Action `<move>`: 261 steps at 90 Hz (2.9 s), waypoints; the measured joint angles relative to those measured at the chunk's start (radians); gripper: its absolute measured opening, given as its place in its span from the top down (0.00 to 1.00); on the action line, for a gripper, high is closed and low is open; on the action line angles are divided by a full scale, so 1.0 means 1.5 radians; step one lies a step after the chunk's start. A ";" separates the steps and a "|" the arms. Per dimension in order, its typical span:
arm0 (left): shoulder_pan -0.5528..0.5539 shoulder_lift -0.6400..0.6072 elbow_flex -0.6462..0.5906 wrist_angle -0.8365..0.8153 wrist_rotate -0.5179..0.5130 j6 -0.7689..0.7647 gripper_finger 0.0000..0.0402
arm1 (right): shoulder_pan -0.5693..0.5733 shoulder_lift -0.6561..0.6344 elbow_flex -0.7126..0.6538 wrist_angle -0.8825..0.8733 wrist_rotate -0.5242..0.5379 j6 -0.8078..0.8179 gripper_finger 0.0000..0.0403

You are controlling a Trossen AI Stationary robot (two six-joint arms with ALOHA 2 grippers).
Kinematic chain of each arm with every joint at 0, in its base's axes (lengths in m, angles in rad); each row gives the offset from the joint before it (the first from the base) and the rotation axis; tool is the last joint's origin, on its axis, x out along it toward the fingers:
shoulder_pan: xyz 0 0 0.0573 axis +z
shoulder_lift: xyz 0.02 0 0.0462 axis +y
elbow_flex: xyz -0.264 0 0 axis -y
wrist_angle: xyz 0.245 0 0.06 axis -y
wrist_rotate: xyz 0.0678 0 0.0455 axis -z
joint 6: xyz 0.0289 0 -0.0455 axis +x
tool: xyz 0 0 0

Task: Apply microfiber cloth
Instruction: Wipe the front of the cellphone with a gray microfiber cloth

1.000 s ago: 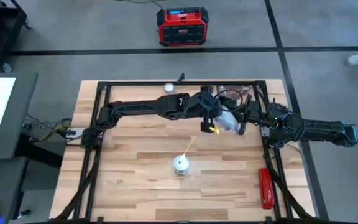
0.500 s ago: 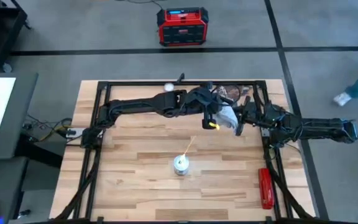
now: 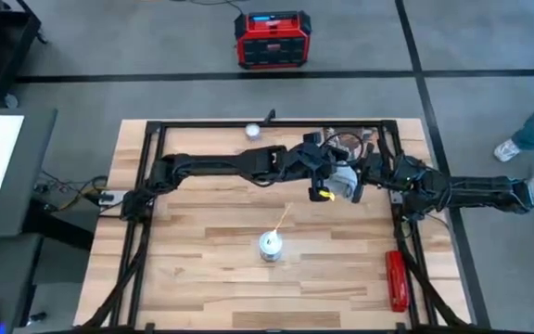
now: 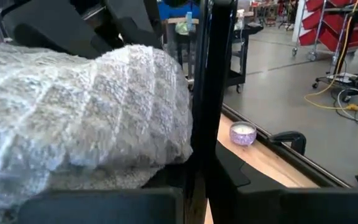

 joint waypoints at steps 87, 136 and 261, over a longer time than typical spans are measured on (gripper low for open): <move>-0.019 0.001 -0.114 0.141 -0.018 -0.062 1.00 | 0.001 -0.001 0.000 -0.043 0.012 -0.003 0.96; 0.026 -0.085 -0.115 0.137 -0.019 0.065 1.00 | 0.005 -0.003 0.007 0.028 0.019 0.019 0.96; -0.010 -0.095 -0.113 0.053 -0.114 -0.010 1.00 | -0.090 -0.075 0.011 0.002 0.011 -0.017 0.97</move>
